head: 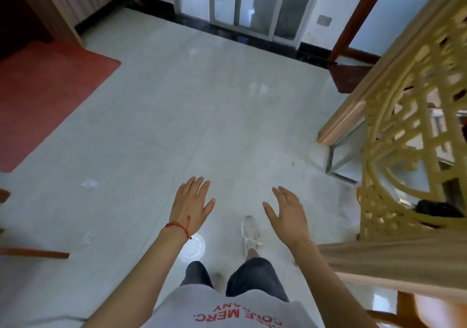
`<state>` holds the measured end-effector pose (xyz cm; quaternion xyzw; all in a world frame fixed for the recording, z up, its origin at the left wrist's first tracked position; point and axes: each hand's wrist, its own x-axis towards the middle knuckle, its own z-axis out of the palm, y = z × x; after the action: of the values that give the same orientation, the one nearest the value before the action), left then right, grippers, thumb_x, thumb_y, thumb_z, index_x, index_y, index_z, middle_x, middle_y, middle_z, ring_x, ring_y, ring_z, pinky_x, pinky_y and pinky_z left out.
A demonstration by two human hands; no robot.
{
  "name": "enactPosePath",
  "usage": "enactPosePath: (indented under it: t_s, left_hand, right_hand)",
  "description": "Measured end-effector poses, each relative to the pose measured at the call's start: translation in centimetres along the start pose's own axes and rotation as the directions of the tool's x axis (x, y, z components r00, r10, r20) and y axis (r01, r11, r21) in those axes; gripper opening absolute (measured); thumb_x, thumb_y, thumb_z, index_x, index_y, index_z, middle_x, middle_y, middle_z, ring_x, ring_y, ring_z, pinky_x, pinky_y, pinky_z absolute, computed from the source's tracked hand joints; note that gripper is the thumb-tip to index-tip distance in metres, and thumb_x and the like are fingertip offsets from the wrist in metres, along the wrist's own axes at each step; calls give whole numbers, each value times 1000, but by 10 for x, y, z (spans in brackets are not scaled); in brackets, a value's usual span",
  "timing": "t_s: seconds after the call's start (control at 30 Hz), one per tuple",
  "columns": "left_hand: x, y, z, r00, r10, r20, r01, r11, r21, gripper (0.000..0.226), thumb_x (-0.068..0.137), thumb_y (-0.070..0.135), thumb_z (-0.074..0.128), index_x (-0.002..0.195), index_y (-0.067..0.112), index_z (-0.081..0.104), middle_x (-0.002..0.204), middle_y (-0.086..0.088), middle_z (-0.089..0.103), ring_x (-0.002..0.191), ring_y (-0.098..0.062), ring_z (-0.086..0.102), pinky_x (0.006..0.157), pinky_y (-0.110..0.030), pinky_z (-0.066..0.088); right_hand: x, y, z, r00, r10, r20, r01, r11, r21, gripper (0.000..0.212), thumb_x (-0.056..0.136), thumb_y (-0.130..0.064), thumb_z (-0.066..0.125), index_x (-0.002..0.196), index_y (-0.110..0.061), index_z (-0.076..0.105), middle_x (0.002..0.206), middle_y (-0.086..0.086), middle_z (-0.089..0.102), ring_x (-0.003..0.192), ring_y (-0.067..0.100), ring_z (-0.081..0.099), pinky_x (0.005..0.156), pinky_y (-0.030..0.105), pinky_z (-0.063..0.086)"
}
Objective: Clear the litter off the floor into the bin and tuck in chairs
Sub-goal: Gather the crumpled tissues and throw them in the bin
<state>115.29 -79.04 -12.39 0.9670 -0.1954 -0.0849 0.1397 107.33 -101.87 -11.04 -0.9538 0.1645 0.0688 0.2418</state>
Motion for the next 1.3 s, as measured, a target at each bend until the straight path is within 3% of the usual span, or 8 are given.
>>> enactPosePath:
  t_s: [0.2, 0.37, 0.5, 0.6, 0.77, 1.0, 1.17, 1.3]
  left_hand:
    - [50, -22, -11, 984, -175, -39, 175, 985, -4, 54, 83, 39, 35, 111, 1, 62, 113, -20, 65, 106, -38, 60, 85, -53, 47]
    - [83, -38, -22, 924, -372, -82, 369, 928, -52, 54, 83, 40, 35, 112, 2, 62, 114, -19, 65, 107, -38, 60, 85, -52, 48]
    - [99, -50, -29, 840, -534, -102, 524, 845, -107, 55, 86, 42, 32, 110, 2, 62, 112, -19, 65, 105, -38, 61, 83, -53, 49]
    - [98, -58, -32, 762, -638, -111, 624, 769, -140, 68, 94, 48, 14, 111, 2, 62, 113, -19, 65, 106, -37, 60, 84, -52, 48]
    - [77, -69, -33, 594, -796, -118, 762, 604, -236, 65, 85, 47, 24, 121, 2, 55, 126, -21, 57, 120, -39, 50, 98, -51, 39]
    - [43, -108, -34, 368, -918, -149, 872, 396, -286, 78, 81, 55, 10, 135, 7, 41, 143, -14, 40, 135, -32, 30, 111, -44, 23]
    - [34, -164, -41, 289, -951, -113, 899, 310, -310, 56, 94, 43, 36, 138, 9, 35, 147, -13, 34, 138, -30, 24, 113, -41, 19]
    - [35, -231, -55, 273, -958, -93, 901, 288, -325, 70, 87, 53, 18, 136, 8, 38, 145, -14, 37, 136, -31, 27, 111, -42, 21]
  right_hand:
    - [96, -28, -14, 985, -158, 67, 159, 987, -4, 54, 94, -42, 43, 139, -13, 38, 148, 7, 35, 139, 21, 26, 112, 35, 20]
    - [176, -61, -22, 925, -327, 193, 335, 942, -9, 64, 87, -50, 34, 139, -13, 38, 148, 9, 36, 138, 22, 28, 111, 33, 21]
    - [234, -93, -20, 834, -466, 294, 494, 869, -24, 54, 94, -42, 42, 141, -15, 35, 150, 6, 31, 139, 19, 24, 112, 32, 20]
    - [262, -118, -11, 751, -553, 362, 601, 799, -25, 53, 94, -41, 43, 140, -15, 36, 150, 7, 32, 139, 20, 24, 112, 32, 21]
    - [285, -164, 12, 603, -643, 473, 719, 694, 26, 53, 94, -41, 42, 141, -16, 34, 150, 5, 30, 139, 18, 24, 112, 32, 21]
    - [290, -242, 60, 397, -715, 575, 829, 549, 110, 54, 94, -41, 43, 141, -17, 34, 151, 5, 31, 139, 18, 25, 112, 32, 22]
    - [296, -309, 102, 313, -735, 602, 878, 465, 111, 54, 94, -42, 43, 141, -17, 35, 150, 4, 31, 139, 18, 25, 111, 31, 24]
    - [307, -371, 134, 293, -739, 607, 893, 438, 102, 54, 94, -42, 42, 141, -17, 35, 150, 4, 31, 139, 17, 24, 111, 31, 23]
